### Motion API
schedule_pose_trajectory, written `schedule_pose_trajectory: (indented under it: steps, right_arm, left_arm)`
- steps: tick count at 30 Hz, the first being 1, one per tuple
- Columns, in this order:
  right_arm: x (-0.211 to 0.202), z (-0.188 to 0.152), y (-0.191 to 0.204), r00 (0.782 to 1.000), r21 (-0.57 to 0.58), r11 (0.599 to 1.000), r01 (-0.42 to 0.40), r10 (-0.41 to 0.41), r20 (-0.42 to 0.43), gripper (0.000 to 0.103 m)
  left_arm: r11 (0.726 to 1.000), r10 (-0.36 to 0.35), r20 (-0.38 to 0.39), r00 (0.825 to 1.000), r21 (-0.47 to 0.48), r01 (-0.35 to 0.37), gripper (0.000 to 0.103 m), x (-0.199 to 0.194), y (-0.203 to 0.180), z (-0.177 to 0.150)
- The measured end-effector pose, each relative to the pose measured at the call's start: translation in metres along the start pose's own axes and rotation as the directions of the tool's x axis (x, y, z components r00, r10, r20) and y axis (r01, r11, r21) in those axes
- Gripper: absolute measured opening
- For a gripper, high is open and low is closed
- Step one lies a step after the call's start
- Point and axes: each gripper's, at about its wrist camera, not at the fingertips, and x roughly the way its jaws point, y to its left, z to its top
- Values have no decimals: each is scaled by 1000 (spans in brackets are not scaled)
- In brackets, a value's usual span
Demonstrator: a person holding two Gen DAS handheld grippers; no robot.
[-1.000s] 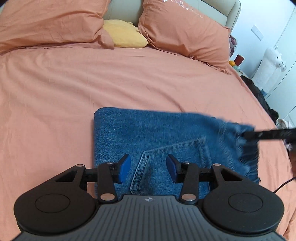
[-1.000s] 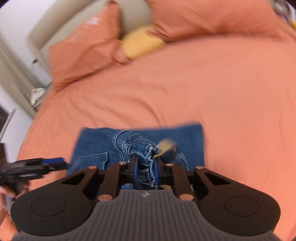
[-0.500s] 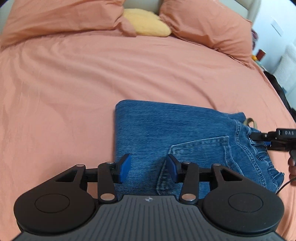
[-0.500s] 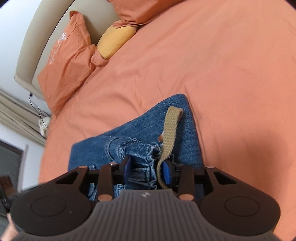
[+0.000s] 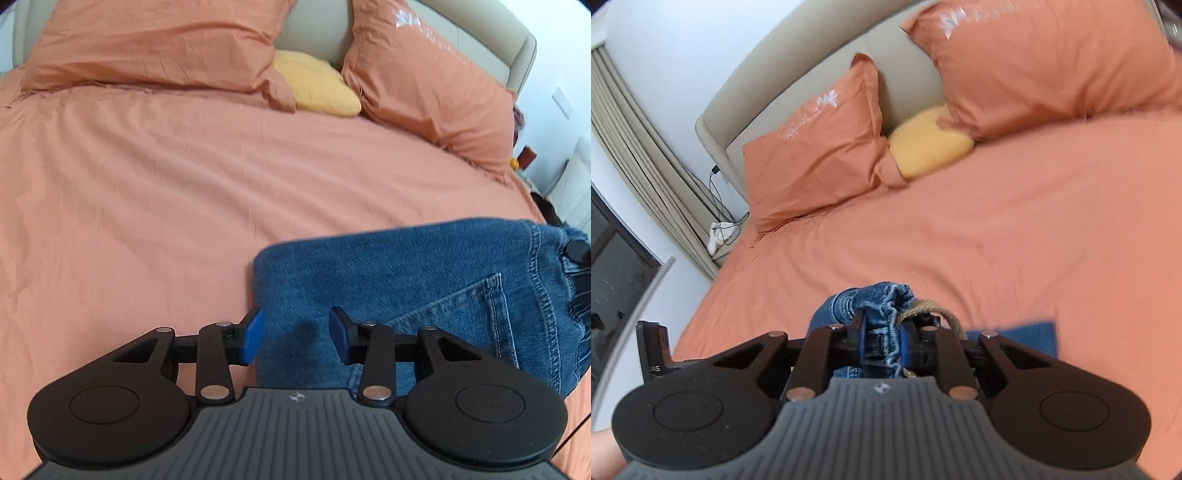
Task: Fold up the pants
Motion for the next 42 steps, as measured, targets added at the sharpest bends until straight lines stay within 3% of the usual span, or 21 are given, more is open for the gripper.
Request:
schedule_pose_trajectory:
  steps: [3, 8, 12, 18, 23, 24, 26, 31, 34, 38, 42]
  right_arm:
    - [15, 5, -20, 993, 43, 993, 112, -110, -51, 12]
    - [47, -22, -73, 960, 119, 960, 254, -234, -155, 11]
    - [65, -33, -91, 942, 147, 941, 304, -275, -190, 11]
    - [72, -38, -103, 938, 151, 939, 309, -275, -213, 14]
    - [75, -41, -100, 935, 141, 936, 322, -291, -201, 15]
    - [74, -41, -98, 933, 136, 934, 329, -300, -199, 17]
    - [69, -41, -90, 922, 104, 926, 362, -339, -187, 34]
    - [33, -50, -56, 903, -54, 908, 416, -420, -92, 36]
    - [7, -64, -37, 911, -118, 907, 404, -411, -36, 25]
    - [-10, -96, -15, 917, -197, 898, 393, -398, 18, 23]
    - [-10, -134, -6, 915, -198, 895, 399, -401, 31, 22]
  left_arm:
    - [1000, -7, 11, 1000, 8, 7, 44, 4, -4, 6]
    - [998, -4, 24, 1000, 55, 2, 43, 24, -14, 14]
    - [995, -3, 20, 1000, 101, 1, 37, 47, -23, 20]
    - [981, 116, -35, 993, 159, -109, 18, 93, -18, 20]
    - [952, 223, -23, 975, 223, -212, 17, 102, -25, 23]
    - [946, 239, -21, 971, 230, -228, 16, 98, -28, 24]
    - [937, 260, -6, 966, 244, -250, 16, 85, -33, 23]
    - [939, 202, 32, 979, 277, -203, 16, 38, -36, 8]
    - [954, 141, 28, 990, 263, -143, 16, 10, -38, -7]
    - [964, 70, 4, 998, 257, -69, 16, -17, -46, -35]
    - [946, 47, -37, 998, 321, -33, 17, -26, -62, -70]
